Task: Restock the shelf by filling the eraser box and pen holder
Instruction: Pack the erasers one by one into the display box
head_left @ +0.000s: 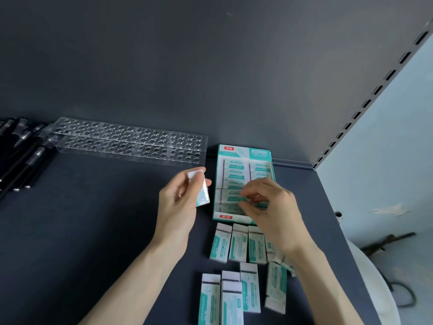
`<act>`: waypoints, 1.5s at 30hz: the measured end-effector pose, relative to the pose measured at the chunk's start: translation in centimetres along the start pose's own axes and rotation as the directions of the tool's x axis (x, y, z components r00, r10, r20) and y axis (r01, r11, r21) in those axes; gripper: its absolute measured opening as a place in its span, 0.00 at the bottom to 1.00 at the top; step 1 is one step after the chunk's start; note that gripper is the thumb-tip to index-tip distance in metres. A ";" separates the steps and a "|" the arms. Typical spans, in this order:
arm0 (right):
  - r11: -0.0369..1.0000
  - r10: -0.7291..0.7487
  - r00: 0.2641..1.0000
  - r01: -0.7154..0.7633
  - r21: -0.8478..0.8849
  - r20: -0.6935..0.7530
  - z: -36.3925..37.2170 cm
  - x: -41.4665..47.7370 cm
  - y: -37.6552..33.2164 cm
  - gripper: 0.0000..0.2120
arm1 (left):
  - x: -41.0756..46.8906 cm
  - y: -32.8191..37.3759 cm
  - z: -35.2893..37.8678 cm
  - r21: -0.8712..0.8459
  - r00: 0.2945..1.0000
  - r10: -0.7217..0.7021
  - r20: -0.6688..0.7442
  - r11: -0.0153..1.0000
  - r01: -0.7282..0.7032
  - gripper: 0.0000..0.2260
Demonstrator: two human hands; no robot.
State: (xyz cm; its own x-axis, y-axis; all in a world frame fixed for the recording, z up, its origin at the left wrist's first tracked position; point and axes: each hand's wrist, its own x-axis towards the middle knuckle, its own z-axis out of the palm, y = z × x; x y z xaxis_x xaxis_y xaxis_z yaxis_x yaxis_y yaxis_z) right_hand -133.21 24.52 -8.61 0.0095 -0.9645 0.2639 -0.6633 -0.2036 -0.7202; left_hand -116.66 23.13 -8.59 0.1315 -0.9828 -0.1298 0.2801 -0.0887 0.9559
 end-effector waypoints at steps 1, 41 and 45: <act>1.000 -0.015 1.000 0.014 -0.023 -0.003 0.1 0.0 0.1 0.05 | -0.1 0.0 0.0 0.005 1.000 0.011 0.005 1.000 -0.011 0.05; 0.996 0.095 0.990 -0.094 0.011 -0.107 -4.4 -2.0 1.0 0.12 | -1.4 -1.3 -0.2 0.597 0.934 0.107 0.342 0.743 -0.304 0.29; 0.981 0.054 0.994 -0.071 -0.180 -0.095 -4.1 -1.6 1.6 0.08 | -1.6 -1.4 0.0 0.650 0.928 0.099 0.360 0.687 -0.325 0.30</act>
State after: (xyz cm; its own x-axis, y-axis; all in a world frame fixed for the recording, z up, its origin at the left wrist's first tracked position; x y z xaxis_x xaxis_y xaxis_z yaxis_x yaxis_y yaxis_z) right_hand -137.37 26.47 -7.58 -0.0975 -0.9538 0.2841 -0.7863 -0.1012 -0.6095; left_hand -117.28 24.82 -9.70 -0.1925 -0.9789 0.0690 -0.4688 0.1535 0.8699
